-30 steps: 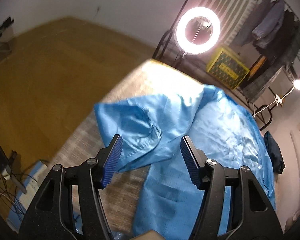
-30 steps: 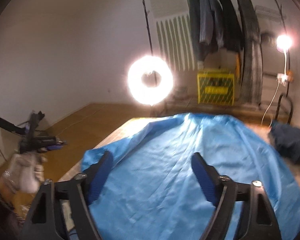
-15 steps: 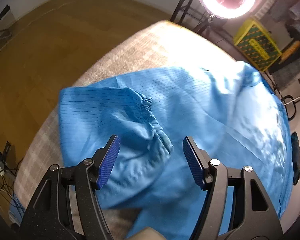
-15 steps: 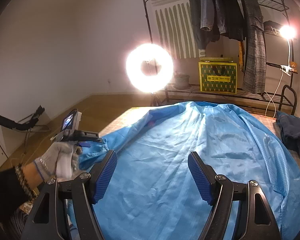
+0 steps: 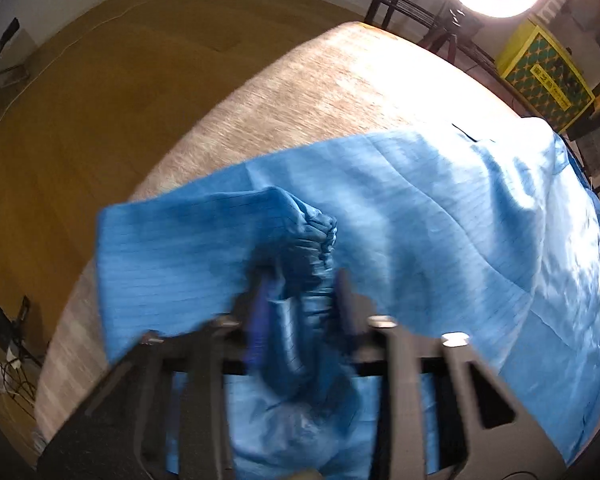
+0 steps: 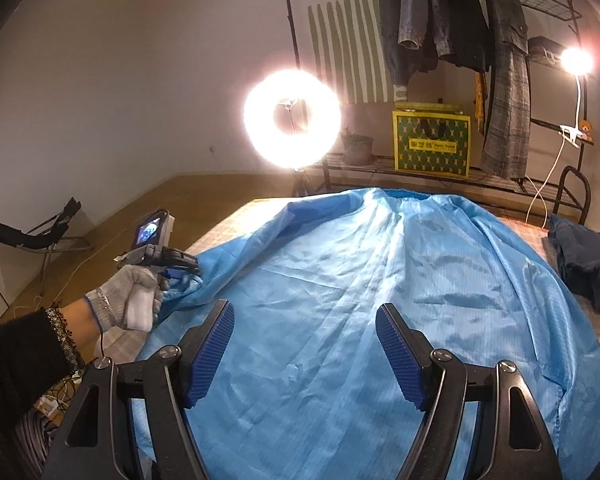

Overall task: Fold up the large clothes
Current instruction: 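Lift the sleeve with the left tool and lay it across the coat body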

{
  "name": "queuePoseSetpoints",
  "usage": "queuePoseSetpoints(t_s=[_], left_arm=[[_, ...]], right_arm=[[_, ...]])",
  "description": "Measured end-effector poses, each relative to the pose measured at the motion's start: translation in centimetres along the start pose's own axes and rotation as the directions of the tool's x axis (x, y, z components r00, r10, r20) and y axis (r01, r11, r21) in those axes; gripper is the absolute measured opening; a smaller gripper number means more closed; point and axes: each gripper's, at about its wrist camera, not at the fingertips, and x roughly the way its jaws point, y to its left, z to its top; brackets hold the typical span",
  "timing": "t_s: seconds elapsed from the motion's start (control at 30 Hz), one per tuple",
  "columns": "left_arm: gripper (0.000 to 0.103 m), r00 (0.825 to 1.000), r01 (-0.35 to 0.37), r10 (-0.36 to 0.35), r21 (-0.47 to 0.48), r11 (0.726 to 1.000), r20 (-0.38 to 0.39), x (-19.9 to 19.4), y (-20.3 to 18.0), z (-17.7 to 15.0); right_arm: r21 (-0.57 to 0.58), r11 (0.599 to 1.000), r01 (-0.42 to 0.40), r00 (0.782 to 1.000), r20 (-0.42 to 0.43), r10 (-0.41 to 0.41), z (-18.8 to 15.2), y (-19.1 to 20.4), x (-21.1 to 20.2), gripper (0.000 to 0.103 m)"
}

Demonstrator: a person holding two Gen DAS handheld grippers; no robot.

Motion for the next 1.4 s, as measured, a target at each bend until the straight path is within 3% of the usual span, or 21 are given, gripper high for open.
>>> queuePoseSetpoints(t_s=[0.1, 0.2, 0.3, 0.47, 0.6, 0.7, 0.83, 0.93, 1.07, 1.13, 1.27, 1.4], left_arm=[[0.010, 0.997, 0.078, -0.077, -0.059, 0.995, 0.027, -1.0, 1.7, 0.2], [0.004, 0.988, 0.125, -0.120, -0.049, 0.991, 0.096, -3.7, 2.4, 0.4], [0.004, 0.969, 0.193, -0.185, -0.032, 0.981, 0.163, -7.2, 3.0, 0.3], [0.004, 0.931, 0.245, -0.265, 0.110, 0.963, 0.251, -13.4, 1.6, -1.3], [0.004, 0.897, 0.316, -0.357, 0.186, 0.930, 0.262, -17.1, -0.1, -3.7], [0.003, 0.867, 0.381, -0.438, 0.252, 0.890, 0.238, -19.6, -1.8, -6.3], [0.003, 0.815, 0.462, -0.553, 0.382, 0.800, 0.174, -23.3, -4.6, -10.8], [0.003, 0.789, 0.492, -0.604, 0.473, 0.731, 0.114, -25.1, -6.3, -14.8], [0.003, 0.772, 0.545, -0.633, 0.560, 0.624, -0.045, -25.6, -8.5, -21.2], [0.003, 0.774, 0.561, -0.621, 0.591, 0.580, -0.126, -25.1, -9.1, -23.9], [0.003, 0.810, 0.521, -0.563, 0.642, 0.563, -0.163, -24.3, -8.3, -26.4], [0.003, 0.806, 0.541, -0.563, 0.619, 0.570, -0.186, -24.3, -6.7, -27.0]], right_arm=[[0.001, 1.000, 0.004, 1.000, -0.006, -0.004, -0.1, -0.1, 0.1, 0.076], [-0.007, 1.000, 0.006, 1.000, -0.007, -0.006, -0.2, 0.1, 0.0, 0.076], [-0.009, 1.000, -0.001, 1.000, -0.007, 0.001, -0.3, 0.2, -0.1, 0.076], [-0.014, 1.000, -0.009, 1.000, -0.007, 0.009, -0.4, 0.6, -0.1, 0.076], [-0.006, 1.000, -0.020, 1.000, -0.018, 0.020, -0.5, 0.6, 0.2, 0.070], [0.027, 0.999, -0.026, 0.999, -0.046, 0.027, -0.6, 0.3, 1.1, 0.063], [0.063, 0.998, -0.015, 0.998, -0.059, 0.018, -0.6, -0.6, 1.7, 0.062], [0.089, 0.996, -0.003, 0.998, -0.063, 0.008, -0.6, -1.4, 1.9, 0.062], [0.119, 0.993, 0.012, 0.996, -0.085, -0.002, -0.8, -2.6, 2.5, 0.060], [0.120, 0.993, 0.021, 0.995, -0.099, -0.009, -1.0, -3.0, 2.9, 0.059], [0.121, 0.993, 0.007, 0.991, -0.134, 0.009, -1.3, -3.2, 3.9, 0.058], [0.129, 0.991, -0.026, 0.984, -0.172, 0.049, -1.5, -2.9, 5.1, 0.058]])
